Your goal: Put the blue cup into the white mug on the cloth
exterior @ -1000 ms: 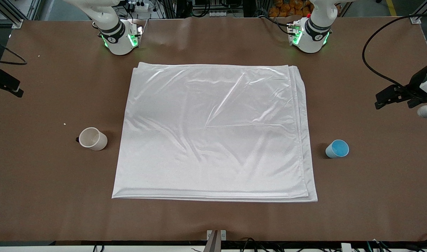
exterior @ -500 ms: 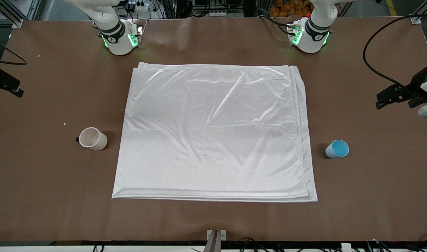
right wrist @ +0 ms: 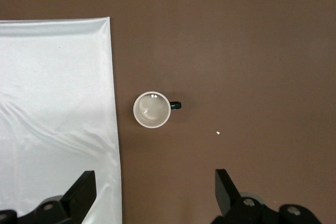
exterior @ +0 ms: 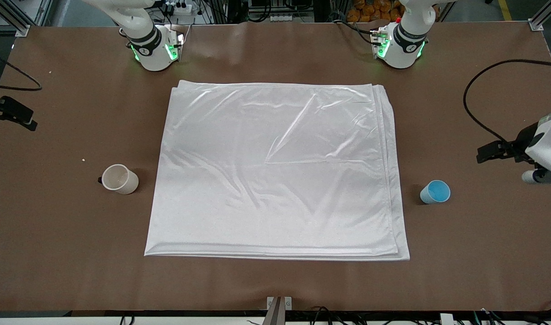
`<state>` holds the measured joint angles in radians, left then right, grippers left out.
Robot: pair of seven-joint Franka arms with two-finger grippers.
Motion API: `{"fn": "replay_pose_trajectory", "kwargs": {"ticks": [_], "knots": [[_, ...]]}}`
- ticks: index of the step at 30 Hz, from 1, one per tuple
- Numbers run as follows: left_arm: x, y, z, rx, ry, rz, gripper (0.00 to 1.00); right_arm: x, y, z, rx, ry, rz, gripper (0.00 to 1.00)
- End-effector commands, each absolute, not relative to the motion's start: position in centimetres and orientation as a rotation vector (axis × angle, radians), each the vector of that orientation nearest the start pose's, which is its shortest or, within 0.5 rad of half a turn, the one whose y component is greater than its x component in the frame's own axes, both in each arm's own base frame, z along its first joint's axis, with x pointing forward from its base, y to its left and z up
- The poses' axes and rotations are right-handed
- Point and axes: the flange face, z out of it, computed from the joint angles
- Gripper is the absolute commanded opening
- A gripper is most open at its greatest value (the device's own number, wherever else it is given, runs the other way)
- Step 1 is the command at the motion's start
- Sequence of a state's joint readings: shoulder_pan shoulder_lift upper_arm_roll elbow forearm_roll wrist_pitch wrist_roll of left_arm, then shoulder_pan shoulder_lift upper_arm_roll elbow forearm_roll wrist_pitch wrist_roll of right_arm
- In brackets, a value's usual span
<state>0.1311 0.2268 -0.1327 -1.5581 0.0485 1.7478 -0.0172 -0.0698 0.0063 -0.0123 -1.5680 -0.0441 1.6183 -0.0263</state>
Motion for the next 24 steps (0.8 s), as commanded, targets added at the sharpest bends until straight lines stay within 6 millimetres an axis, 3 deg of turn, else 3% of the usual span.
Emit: {"fn": "replay_pose_trajectory", "kwargs": {"ticks": [1, 7, 11, 17, 24], "knots": [[62.4, 2.1, 46.5, -3.105, 0.015, 0.026, 1.00, 55.9, -4.8, 60.8, -3.182, 0.039, -0.064, 1.00], [61.4, 3.6, 40.8, -3.107, -0.016, 0.005, 1.00, 56.5, -5.1, 57.3, -3.180, -0.068, -0.084, 1.00], [61.9, 4.0, 38.0, -3.064, 0.034, -0.016, 1.00, 56.5, -5.1, 55.0, -3.179, -0.076, -0.067, 1.00], [63.0, 4.6, 34.6, -3.070, 0.006, -0.040, 1.00, 56.3, -4.1, 52.2, -3.176, -0.140, -0.028, 1.00], [63.7, 5.7, 31.2, -3.091, -0.028, -0.061, 1.00, 56.0, -4.2, 47.4, -3.172, -0.244, -0.077, 1.00]]}}
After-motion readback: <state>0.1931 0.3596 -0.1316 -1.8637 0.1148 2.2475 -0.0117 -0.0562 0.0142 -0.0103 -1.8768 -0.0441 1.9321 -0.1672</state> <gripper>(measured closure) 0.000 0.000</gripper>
